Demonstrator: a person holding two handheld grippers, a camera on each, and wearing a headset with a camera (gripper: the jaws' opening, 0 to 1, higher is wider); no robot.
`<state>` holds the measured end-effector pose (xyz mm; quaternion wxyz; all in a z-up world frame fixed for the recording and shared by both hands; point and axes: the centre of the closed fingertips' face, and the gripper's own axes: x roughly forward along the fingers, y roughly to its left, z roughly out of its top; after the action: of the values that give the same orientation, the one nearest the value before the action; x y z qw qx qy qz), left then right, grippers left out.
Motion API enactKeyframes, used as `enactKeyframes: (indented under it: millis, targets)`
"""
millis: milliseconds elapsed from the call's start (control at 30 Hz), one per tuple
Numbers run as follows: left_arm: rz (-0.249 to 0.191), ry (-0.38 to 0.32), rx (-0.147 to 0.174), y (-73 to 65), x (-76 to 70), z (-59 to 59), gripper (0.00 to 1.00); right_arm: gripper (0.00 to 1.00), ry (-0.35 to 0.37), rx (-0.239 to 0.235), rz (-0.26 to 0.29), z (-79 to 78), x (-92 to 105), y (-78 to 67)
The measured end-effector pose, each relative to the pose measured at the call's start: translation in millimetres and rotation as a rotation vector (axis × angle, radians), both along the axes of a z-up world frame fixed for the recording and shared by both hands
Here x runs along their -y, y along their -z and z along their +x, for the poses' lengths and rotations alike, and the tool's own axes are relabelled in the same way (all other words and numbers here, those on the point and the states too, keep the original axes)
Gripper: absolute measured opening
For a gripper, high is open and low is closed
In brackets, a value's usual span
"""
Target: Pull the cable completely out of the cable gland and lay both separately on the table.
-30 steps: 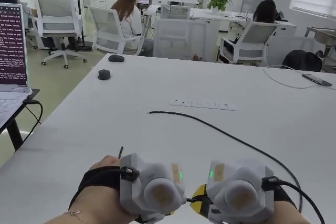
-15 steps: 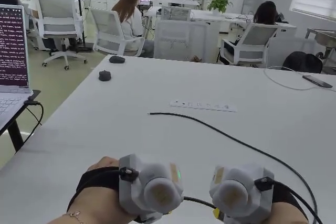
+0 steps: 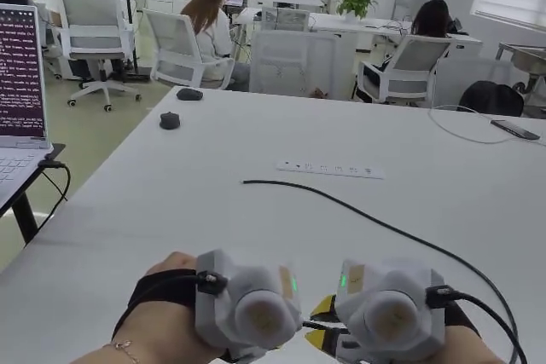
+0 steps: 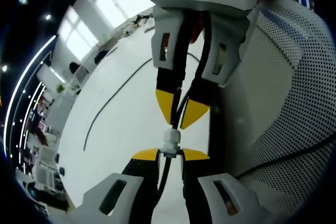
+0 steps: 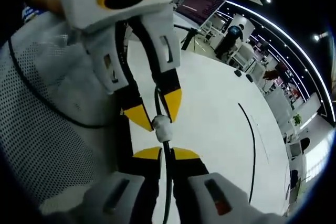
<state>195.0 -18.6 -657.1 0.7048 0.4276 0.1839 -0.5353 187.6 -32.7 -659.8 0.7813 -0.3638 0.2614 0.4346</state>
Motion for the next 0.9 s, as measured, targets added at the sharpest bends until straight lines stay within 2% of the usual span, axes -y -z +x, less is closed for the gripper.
enactKeyframes:
  millis: [133, 233, 333, 433, 667, 800, 833, 867, 900]
  targets:
    - [-0.005, -0.001, 0.0, -1.0, 0.8, 1.1, 0.16, 0.04, 0.01, 0.001, -0.002, 1.9, 1.8, 0.7]
    - [0.005, -0.011, 0.008, -0.4, -2.2, 3.3, 0.16, 0.03, 0.021, 0.005, -0.071, 3.4, 11.2, 8.1]
    - [0.007, -0.02, 0.005, 0.1, -4.2, 4.8, 0.16, 0.03, 0.037, -0.004, -0.086, 4.5, 16.8, 10.7]
    - [0.003, -0.024, 0.006, -0.8, -4.2, 5.4, 0.16, 0.03, 0.077, -0.024, -0.1, 6.5, 24.1, 14.7]
    - [0.005, -0.038, 0.012, -1.3, -6.4, 7.3, 0.16, 0.03, 0.195, -0.072, -0.213, 8.3, 58.8, 29.3]
    - [-0.001, -0.042, 0.013, -2.3, -5.9, 7.6, 0.16, 0.04, 0.231, -0.088, -0.253, 7.7, 70.4, 32.6]
    - [0.0, -0.043, 0.013, -2.4, -6.0, 7.7, 0.16, 0.07, 0.23, -0.087, -0.254, 7.1, 70.1, 32.1]
    - [-0.001, -0.043, 0.016, -3.0, -5.9, 7.7, 0.16, 0.12, 0.214, -0.074, -0.228, 7.9, 63.8, 29.2]
    - [-0.002, -0.043, 0.016, -3.1, -5.7, 7.5, 0.16, 0.18, 0.191, -0.067, -0.175, 8.6, 52.6, 25.9]
